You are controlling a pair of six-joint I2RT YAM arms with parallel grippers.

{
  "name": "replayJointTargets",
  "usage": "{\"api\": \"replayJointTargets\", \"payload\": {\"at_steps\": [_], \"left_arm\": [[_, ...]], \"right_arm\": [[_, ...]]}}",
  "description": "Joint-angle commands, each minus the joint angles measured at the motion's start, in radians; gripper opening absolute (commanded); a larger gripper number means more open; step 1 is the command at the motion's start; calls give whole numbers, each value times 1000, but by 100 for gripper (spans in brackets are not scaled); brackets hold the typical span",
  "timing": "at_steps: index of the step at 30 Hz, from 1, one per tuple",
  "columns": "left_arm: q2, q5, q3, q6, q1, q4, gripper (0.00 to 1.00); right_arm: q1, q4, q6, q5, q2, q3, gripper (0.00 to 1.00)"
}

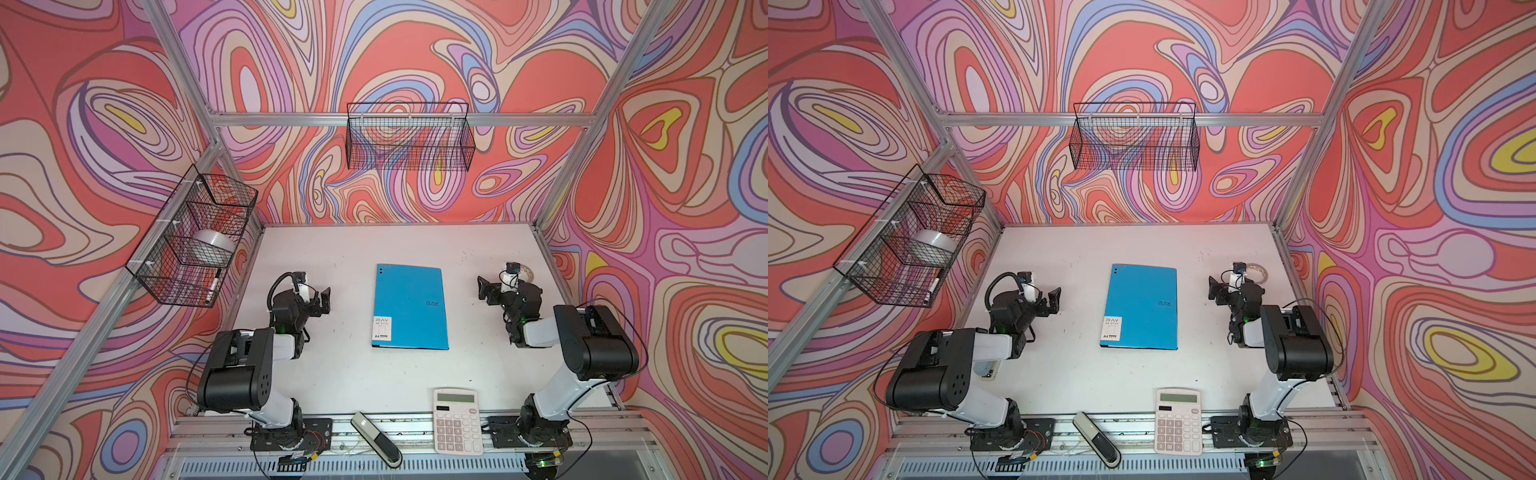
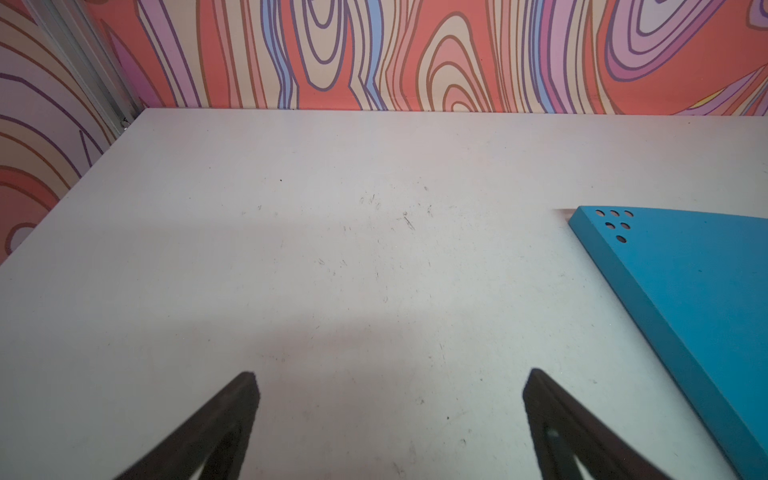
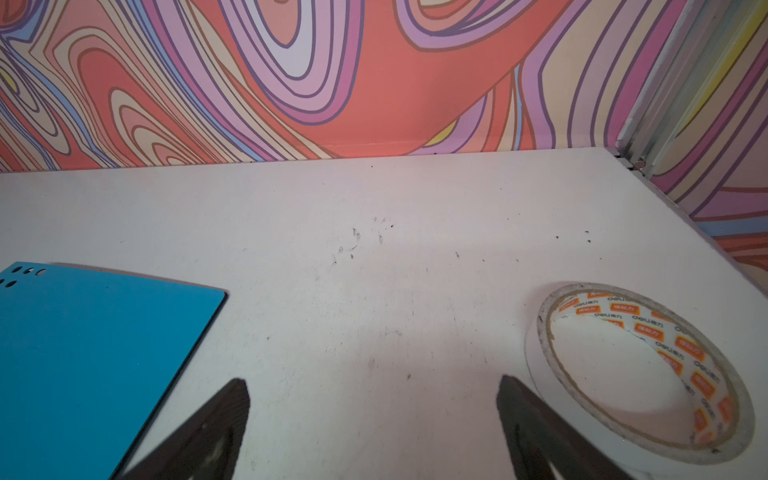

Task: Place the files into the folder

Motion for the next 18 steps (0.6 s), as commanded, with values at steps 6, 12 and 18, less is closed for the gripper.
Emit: {"api": "replayJointTargets", "payload": {"at_steps": [6, 12, 18], "left_arm": [[-2, -8, -6, 6, -1, 7, 100], [-2, -6, -4, 6, -1, 6, 100], [-3, -31, -1, 11, -12, -3, 100]], "right_arm": [[-5, -6, -7, -11, -2, -4, 98], [-6, -7, -8, -11, -2, -4, 98], [-5, -7, -7, -11, -2, -4, 98]]}}
